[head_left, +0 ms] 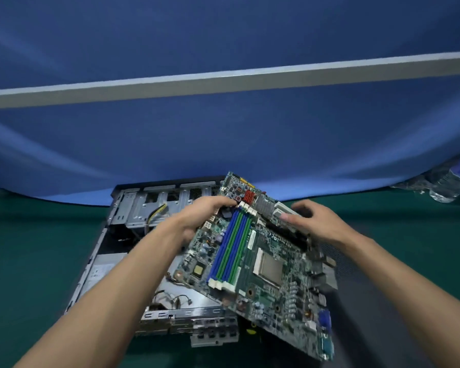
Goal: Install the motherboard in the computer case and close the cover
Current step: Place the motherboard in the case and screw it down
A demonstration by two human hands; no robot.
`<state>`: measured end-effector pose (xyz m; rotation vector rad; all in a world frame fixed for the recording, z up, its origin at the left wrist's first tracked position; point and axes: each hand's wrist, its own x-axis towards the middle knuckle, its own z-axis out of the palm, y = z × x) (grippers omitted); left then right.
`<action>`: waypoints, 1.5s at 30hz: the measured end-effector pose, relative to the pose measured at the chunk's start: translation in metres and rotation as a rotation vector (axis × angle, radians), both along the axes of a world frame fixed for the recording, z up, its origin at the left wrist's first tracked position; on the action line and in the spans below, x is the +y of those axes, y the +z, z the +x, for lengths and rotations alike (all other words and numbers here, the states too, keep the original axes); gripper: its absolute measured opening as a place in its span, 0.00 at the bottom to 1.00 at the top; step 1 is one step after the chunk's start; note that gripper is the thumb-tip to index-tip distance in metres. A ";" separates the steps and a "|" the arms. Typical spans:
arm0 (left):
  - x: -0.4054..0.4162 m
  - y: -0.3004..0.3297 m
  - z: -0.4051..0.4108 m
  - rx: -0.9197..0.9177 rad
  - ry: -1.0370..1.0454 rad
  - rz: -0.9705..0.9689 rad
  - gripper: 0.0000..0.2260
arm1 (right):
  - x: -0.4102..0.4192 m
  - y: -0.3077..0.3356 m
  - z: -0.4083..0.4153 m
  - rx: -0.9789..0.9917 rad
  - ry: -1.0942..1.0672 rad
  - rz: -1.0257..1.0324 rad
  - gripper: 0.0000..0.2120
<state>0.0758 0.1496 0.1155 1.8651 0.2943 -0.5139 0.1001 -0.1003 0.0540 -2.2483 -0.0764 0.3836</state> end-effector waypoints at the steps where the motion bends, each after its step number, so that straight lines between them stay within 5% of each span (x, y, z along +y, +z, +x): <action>1: 0.010 0.000 0.000 -0.001 -0.009 0.026 0.08 | 0.005 -0.001 0.002 0.013 0.010 0.005 0.35; 8: 0.060 -0.004 0.002 -0.010 -0.076 0.012 0.07 | 0.042 -0.011 0.009 0.026 0.063 -0.076 0.35; 11: 0.077 -0.001 0.011 -0.086 -0.035 -0.061 0.22 | 0.057 -0.007 0.012 -0.063 0.049 -0.170 0.38; 15: 0.106 0.002 0.019 -0.110 0.378 -0.497 0.23 | 0.074 -0.001 0.013 -0.134 -0.106 -0.057 0.32; 17: 0.112 0.001 0.011 0.043 0.427 -0.792 0.28 | 0.083 0.000 0.013 -0.105 -0.174 -0.015 0.29; 21: 0.108 -0.014 0.002 -0.044 0.462 -1.005 0.32 | 0.107 -0.006 0.007 -0.003 -0.435 0.011 0.30; 23: 0.106 -0.025 -0.006 -0.033 0.536 -0.884 0.30 | 0.119 -0.010 0.000 0.035 -0.534 -0.012 0.31; 28: 0.109 -0.070 -0.030 -0.024 0.628 -0.090 0.19 | 0.131 -0.028 -0.030 0.156 -0.504 -0.100 0.27; 38: 0.134 -0.127 -0.060 -0.064 0.462 0.555 0.25 | 0.144 -0.057 -0.084 0.195 -0.355 -0.163 0.25; 45: 0.136 -0.123 -0.070 -0.099 0.249 0.992 0.21 | 0.148 -0.062 -0.098 0.068 -0.303 -0.336 0.39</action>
